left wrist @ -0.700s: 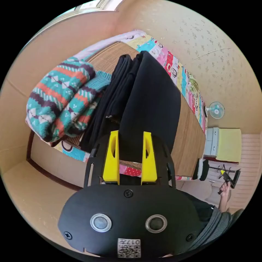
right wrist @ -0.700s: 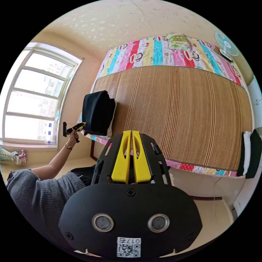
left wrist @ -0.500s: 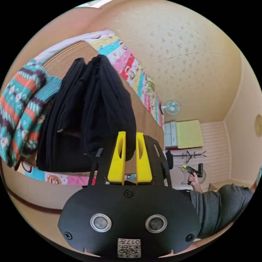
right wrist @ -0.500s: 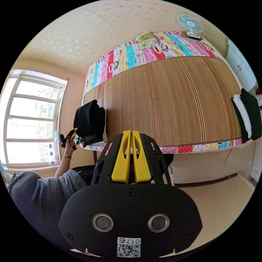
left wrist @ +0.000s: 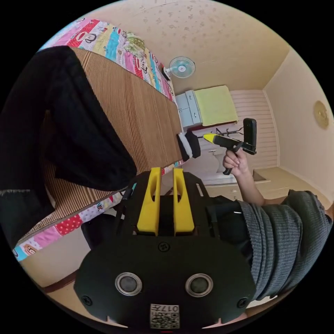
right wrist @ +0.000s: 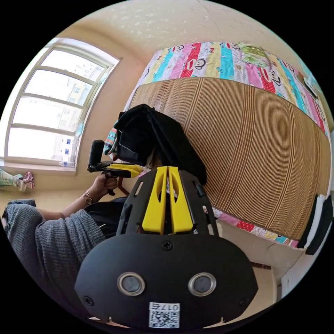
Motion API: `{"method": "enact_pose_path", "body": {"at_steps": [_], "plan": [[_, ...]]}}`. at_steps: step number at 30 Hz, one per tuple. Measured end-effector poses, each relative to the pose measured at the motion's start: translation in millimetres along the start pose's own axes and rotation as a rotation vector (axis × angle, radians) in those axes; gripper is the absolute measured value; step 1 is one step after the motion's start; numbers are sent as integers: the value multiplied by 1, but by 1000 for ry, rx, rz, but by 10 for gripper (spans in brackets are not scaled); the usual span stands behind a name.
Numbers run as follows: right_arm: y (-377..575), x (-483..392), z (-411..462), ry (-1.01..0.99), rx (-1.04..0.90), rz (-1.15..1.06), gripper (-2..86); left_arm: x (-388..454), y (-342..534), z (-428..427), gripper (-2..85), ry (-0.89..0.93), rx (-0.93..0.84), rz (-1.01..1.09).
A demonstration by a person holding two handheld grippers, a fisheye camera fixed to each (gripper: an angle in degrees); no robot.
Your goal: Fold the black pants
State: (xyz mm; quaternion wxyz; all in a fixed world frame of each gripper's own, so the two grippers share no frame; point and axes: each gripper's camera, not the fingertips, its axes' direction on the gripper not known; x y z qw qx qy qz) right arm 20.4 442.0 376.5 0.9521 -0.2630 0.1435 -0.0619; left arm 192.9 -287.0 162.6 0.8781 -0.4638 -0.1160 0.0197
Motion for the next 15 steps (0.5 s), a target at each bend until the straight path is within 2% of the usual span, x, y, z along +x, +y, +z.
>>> {"method": "enact_pose_path", "body": {"at_steps": [5,8,11,13,14,15], "plan": [[-74,-19,73,69,-111,-149,62,-18,39,-76,68,-67,145,-117],[-128,-54,110,160,-113,-302,97,-25,68,-114,68,-87,251,-191],[-176,-102,154,330,-99,-549,132,-29,97,-134,68,-105,337,-269],[-189,-137,218,423,-246,-857,144,-31,115,-138,69,-98,383,-314],[-188,-142,239,420,-329,-928,146,-32,126,-138,69,-78,407,-343],[-184,-145,281,384,-508,-1020,151,-32,136,-135,69,-53,423,-368]]}}
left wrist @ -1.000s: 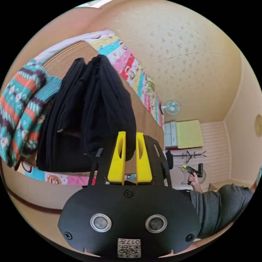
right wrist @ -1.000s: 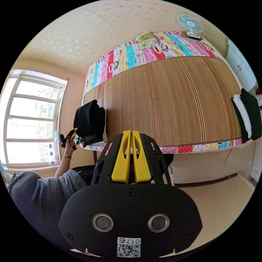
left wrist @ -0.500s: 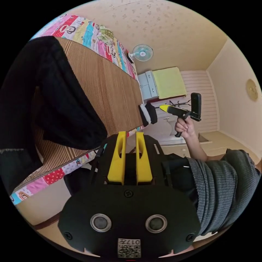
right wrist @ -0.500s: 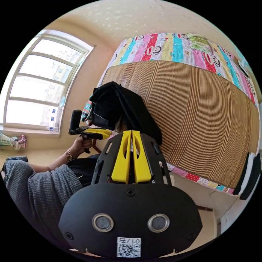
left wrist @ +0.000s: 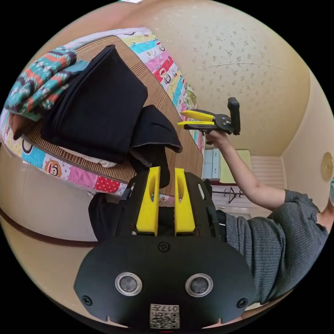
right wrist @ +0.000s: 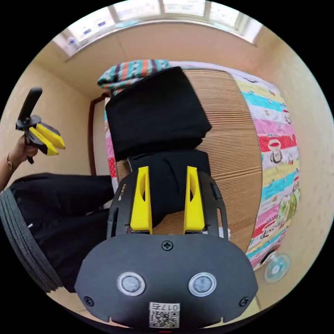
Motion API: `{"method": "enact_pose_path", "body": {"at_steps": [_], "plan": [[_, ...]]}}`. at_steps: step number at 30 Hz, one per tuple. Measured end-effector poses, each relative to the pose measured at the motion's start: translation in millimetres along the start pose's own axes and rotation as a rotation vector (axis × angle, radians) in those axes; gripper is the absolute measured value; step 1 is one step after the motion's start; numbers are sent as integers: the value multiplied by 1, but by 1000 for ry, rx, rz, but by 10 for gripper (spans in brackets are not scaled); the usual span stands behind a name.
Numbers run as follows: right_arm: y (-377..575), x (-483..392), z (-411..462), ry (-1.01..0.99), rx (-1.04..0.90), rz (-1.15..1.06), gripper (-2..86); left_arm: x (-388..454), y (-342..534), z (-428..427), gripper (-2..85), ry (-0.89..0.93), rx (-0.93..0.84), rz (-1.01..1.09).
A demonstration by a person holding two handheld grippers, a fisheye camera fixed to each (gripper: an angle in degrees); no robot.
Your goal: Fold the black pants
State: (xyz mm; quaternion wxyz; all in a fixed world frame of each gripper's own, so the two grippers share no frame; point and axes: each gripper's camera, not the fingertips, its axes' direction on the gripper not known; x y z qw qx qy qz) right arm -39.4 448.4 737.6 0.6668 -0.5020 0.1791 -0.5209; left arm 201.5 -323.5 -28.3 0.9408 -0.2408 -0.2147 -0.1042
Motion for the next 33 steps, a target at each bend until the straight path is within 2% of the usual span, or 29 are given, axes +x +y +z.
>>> {"method": "enact_pose_path", "body": {"at_steps": [2,4,6,8,10,11,13,14,15,16,17,20,23,25,27,33], "plan": [[-21,-8,47,-65,-141,-69,158,-5,15,-1,69,26,9,-36],[-28,-8,88,9,-193,65,163,-8,30,-1,70,29,14,-59],[-21,-8,105,-77,-162,187,162,-12,47,-2,69,16,11,-87],[-3,-8,124,-75,-154,382,160,-16,58,-2,69,16,11,-110],[43,-4,143,40,-149,798,153,-21,65,0,69,23,9,-132],[58,-4,145,16,-123,895,150,-24,68,1,69,27,5,-144],[118,-6,163,-242,34,1223,150,-26,69,4,69,28,-2,-149],[131,-6,170,-326,81,1290,150,-25,69,7,69,27,-11,-146],[147,-7,187,-513,161,1364,142,-23,67,11,69,27,-22,-136],[152,-7,201,-722,244,1354,127,-22,66,13,69,27,-30,-130],[151,-7,205,-789,271,1346,118,-19,64,19,69,28,-51,-115],[131,-18,179,-783,278,1274,71,-8,57,34,69,9,-116,-57],[137,-35,111,-870,530,1202,44,8,54,46,75,-29,-144,5],[155,-59,34,-947,903,1073,29,20,54,51,81,-38,-141,43],[167,-75,-26,-986,1122,979,20,39,56,61,99,-58,-156,104],[208,-148,-243,-736,1512,717,8,104,72,93,136,-159,-199,354]]}}
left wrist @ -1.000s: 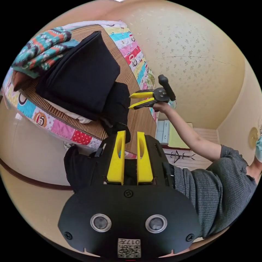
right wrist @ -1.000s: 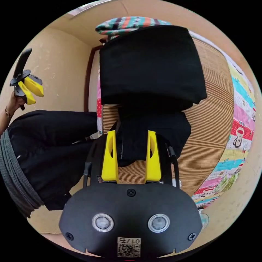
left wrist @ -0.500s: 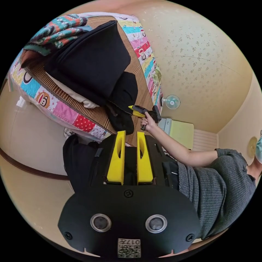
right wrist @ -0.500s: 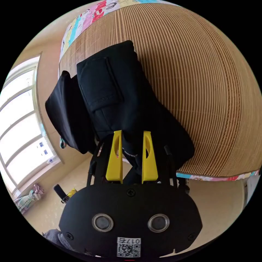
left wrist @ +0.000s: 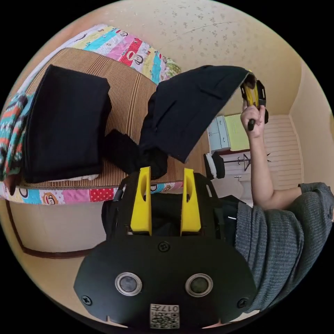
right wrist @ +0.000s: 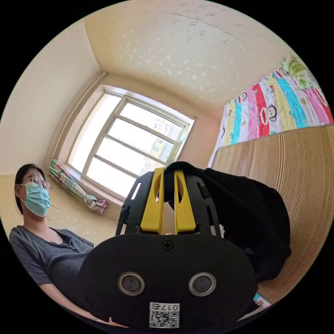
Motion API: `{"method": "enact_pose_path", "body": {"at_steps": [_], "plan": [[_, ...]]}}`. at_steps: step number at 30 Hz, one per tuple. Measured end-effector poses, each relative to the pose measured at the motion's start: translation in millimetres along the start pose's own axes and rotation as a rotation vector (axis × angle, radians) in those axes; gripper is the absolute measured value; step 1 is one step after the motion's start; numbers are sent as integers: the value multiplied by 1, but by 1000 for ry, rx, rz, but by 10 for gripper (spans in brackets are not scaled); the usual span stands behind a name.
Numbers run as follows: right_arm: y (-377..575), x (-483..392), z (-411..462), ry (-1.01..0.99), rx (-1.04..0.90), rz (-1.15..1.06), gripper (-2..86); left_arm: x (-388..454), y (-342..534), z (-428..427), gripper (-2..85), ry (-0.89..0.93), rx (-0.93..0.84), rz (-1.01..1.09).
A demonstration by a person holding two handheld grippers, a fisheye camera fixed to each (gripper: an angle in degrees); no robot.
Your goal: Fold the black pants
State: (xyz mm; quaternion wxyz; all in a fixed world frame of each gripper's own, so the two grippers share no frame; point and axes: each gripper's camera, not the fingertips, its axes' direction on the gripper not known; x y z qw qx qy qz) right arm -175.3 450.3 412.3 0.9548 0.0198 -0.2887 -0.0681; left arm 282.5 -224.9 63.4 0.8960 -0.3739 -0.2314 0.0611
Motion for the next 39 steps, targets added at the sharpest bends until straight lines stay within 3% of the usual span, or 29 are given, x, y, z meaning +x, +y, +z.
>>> {"method": "enact_pose_path", "body": {"at_steps": [4,10,16,20,22,26,28,31,35,39], "plan": [[-29,-162,-34,-38,143,-275,5,56,-1,-6,142,-20,97,186],[-33,-359,-58,-98,200,-597,4,134,6,-64,166,-30,447,313],[-23,-482,-63,-161,218,-755,5,231,11,-124,199,-92,838,464],[-12,-536,-89,-146,324,-823,9,289,50,-143,77,24,1040,687],[-9,-567,-112,-109,390,-862,14,313,71,-154,64,26,1137,732],[-8,-615,-134,-114,474,-964,28,367,70,-167,62,128,1127,892],[-16,-646,-141,-23,536,-1007,36,387,61,-169,63,164,1093,931],[-36,-667,-149,89,603,-979,41,418,40,-159,63,138,944,980],[-70,-656,-158,178,612,-910,44,425,10,-109,63,98,761,998],[-144,-596,-161,306,603,-727,46,398,-67,-36,62,108,581,851]]}}
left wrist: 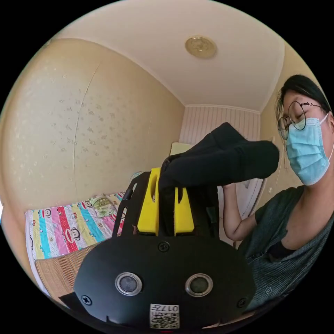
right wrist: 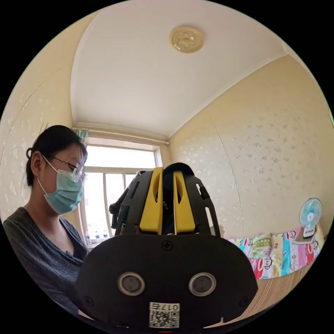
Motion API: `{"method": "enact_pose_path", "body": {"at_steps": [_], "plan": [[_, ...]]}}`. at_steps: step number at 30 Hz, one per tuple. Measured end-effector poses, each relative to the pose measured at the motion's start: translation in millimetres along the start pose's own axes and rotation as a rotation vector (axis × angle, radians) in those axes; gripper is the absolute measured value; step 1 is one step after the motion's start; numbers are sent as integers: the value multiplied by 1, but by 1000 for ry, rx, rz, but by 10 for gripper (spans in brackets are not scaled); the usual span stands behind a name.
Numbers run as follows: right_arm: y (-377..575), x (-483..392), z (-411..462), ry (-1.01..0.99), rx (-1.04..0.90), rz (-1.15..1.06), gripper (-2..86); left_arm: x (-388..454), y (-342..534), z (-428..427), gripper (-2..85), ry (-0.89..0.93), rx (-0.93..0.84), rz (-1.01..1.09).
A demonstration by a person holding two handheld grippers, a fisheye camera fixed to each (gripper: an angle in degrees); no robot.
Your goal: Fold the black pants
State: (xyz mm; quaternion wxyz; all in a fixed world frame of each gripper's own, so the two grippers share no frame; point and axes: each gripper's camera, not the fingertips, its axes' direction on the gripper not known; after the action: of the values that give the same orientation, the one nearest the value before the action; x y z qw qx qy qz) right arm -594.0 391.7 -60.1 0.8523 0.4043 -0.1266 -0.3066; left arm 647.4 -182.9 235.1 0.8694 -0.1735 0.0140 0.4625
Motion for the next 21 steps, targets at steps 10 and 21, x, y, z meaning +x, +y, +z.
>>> {"method": "enact_pose_path", "body": {"at_steps": [10,21], "plan": [[0,452,305,423,-629,576,77,-328,25,262,119,-325,-408,-487],[385,463,180,518,-1421,678,81,-344,514,327,125,-204,-1142,-841]]}}
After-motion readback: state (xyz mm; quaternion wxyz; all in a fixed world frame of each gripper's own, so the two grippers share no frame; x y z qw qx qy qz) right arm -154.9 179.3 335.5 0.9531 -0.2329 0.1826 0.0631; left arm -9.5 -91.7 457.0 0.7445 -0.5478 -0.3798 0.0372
